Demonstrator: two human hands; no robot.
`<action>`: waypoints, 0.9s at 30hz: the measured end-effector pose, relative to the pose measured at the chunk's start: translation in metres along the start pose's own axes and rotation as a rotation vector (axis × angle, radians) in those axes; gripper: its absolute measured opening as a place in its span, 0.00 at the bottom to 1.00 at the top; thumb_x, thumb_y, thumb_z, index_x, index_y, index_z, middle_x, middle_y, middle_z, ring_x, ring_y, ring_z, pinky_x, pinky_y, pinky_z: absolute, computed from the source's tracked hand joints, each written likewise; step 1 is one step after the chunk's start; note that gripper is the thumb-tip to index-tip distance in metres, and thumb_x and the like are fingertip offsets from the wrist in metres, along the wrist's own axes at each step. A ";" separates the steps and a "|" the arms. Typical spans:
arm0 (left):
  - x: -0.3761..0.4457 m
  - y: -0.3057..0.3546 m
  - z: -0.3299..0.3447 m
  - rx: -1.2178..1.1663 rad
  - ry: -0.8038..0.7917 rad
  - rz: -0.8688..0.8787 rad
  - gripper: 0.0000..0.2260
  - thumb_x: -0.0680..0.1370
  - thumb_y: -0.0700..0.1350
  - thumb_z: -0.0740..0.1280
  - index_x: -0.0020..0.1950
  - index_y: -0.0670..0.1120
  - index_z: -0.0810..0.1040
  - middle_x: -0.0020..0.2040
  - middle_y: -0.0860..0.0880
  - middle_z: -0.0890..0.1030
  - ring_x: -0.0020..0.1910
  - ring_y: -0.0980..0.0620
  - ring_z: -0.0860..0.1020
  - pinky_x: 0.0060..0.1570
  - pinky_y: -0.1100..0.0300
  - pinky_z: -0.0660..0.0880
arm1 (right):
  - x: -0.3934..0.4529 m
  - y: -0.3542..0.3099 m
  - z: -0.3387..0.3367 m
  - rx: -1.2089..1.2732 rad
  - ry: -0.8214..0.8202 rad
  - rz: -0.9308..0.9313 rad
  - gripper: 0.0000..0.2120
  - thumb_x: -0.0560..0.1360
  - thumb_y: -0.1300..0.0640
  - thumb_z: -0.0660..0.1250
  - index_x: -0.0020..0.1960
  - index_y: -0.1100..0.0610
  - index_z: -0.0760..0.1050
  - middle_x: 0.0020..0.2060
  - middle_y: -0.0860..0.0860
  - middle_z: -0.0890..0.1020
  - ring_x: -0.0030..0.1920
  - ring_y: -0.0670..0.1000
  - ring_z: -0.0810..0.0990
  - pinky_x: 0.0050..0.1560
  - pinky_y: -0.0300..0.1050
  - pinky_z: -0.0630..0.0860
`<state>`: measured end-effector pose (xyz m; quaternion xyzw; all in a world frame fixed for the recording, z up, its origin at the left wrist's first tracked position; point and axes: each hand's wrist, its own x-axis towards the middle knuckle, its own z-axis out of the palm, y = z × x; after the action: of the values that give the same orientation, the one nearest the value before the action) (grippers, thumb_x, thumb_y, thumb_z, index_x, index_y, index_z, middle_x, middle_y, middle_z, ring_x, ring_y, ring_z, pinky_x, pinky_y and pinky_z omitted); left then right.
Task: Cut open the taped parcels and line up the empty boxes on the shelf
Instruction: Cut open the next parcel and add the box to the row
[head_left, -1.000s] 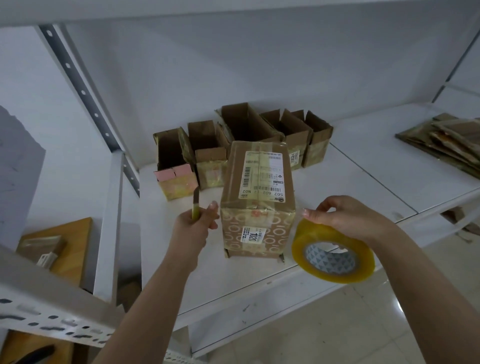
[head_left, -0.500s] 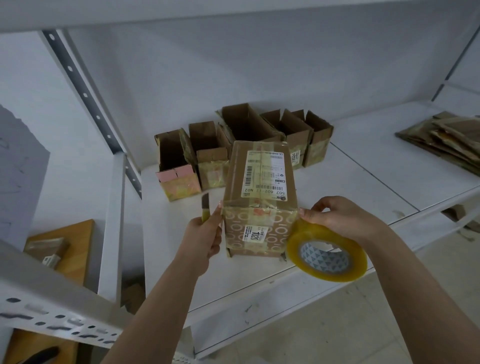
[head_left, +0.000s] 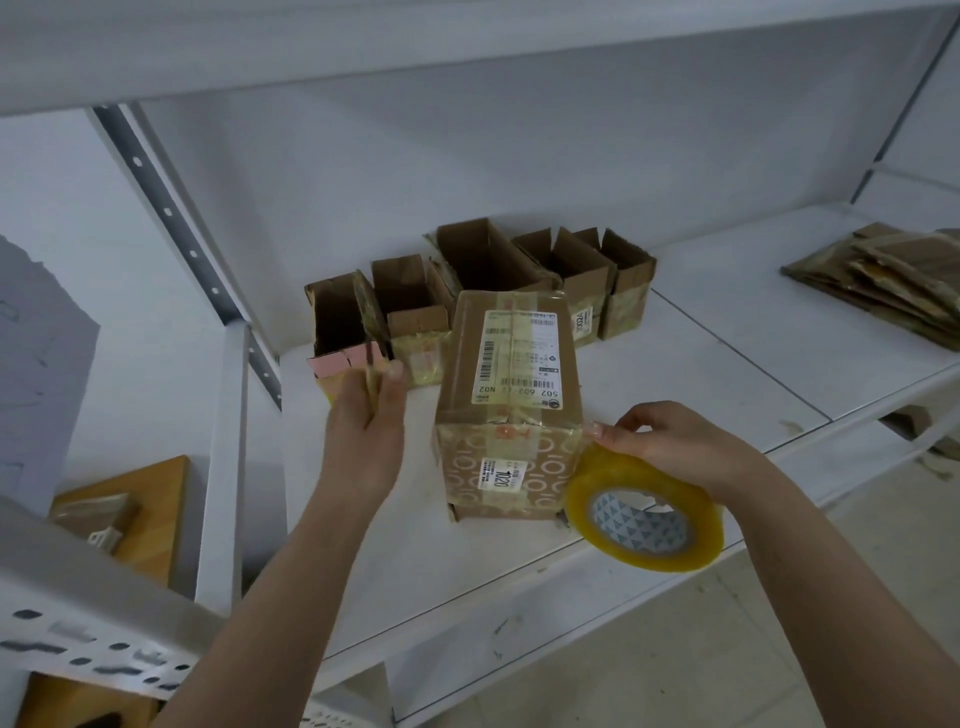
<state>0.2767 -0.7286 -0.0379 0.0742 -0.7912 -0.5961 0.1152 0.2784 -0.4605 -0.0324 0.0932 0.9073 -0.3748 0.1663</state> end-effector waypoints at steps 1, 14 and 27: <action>0.000 0.018 0.001 -0.008 -0.036 0.101 0.15 0.82 0.57 0.55 0.46 0.47 0.70 0.34 0.54 0.70 0.30 0.59 0.68 0.35 0.59 0.67 | 0.000 0.001 0.001 0.021 -0.006 0.006 0.28 0.70 0.32 0.65 0.58 0.53 0.74 0.49 0.50 0.79 0.44 0.48 0.78 0.45 0.44 0.75; 0.017 0.069 0.094 0.312 -0.719 0.270 0.22 0.84 0.54 0.54 0.36 0.45 0.75 0.26 0.52 0.77 0.21 0.60 0.71 0.27 0.68 0.68 | -0.001 0.020 -0.014 0.241 -0.201 -0.022 0.09 0.76 0.48 0.70 0.55 0.46 0.78 0.51 0.50 0.83 0.50 0.52 0.83 0.54 0.48 0.79; 0.018 0.060 0.091 0.318 -0.693 0.422 0.18 0.84 0.54 0.51 0.40 0.49 0.73 0.26 0.51 0.77 0.22 0.60 0.72 0.29 0.68 0.67 | 0.009 0.031 -0.001 0.013 -0.207 -0.100 0.29 0.61 0.26 0.64 0.56 0.40 0.76 0.58 0.46 0.79 0.55 0.49 0.80 0.59 0.49 0.78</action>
<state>0.2360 -0.6319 -0.0029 -0.2768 -0.8628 -0.4201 -0.0509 0.2791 -0.4376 -0.0549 0.0098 0.8862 -0.3962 0.2399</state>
